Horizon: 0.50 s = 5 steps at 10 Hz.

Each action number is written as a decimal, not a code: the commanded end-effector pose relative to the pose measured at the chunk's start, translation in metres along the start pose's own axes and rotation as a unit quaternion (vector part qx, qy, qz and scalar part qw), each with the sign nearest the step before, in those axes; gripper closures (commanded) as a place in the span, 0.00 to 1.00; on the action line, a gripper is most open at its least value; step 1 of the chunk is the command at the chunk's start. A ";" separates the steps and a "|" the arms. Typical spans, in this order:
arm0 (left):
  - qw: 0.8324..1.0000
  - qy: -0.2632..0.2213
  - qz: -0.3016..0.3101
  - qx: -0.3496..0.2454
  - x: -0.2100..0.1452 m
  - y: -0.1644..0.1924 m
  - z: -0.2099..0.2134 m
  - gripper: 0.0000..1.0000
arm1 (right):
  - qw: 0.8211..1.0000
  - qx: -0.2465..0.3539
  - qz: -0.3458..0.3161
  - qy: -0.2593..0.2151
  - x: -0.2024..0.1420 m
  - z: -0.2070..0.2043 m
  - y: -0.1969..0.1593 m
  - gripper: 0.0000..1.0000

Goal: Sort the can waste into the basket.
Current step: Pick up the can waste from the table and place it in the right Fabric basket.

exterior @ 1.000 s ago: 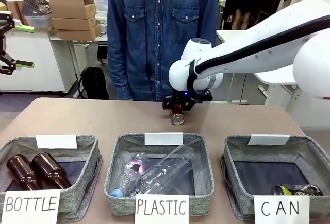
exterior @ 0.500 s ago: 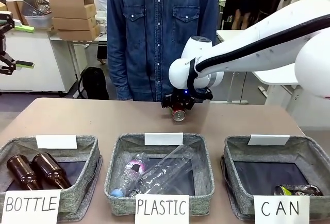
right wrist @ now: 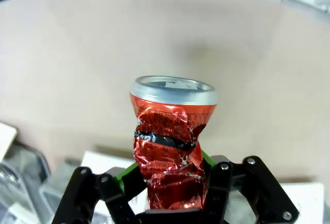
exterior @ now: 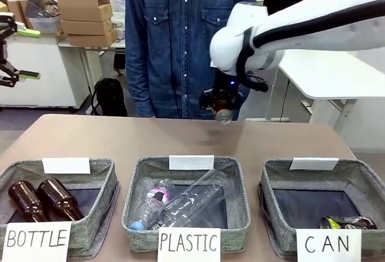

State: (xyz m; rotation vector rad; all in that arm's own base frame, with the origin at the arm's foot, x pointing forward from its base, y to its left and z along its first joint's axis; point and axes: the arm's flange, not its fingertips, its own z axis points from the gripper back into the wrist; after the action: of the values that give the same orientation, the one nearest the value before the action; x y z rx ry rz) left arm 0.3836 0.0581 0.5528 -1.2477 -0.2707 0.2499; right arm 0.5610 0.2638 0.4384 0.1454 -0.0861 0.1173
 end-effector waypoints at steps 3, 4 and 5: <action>1.000 0.004 -0.005 0.000 -0.002 0.000 0.003 0.00 | 0.998 0.001 0.033 0.048 -0.105 0.076 -0.047 0.73; 1.000 0.004 -0.005 0.000 -0.002 0.000 0.003 0.00 | 0.997 0.001 0.039 0.064 -0.138 0.084 -0.059 0.73; 1.000 0.004 -0.005 0.000 -0.002 0.000 0.003 0.00 | 0.996 0.007 0.041 0.075 -0.166 0.086 -0.071 0.73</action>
State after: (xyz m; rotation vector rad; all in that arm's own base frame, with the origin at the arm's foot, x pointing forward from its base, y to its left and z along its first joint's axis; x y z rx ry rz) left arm 0.3836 0.0581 0.5531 -1.2476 -0.2708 0.2492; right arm 0.4232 0.1806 0.5050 0.1196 0.0451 0.1879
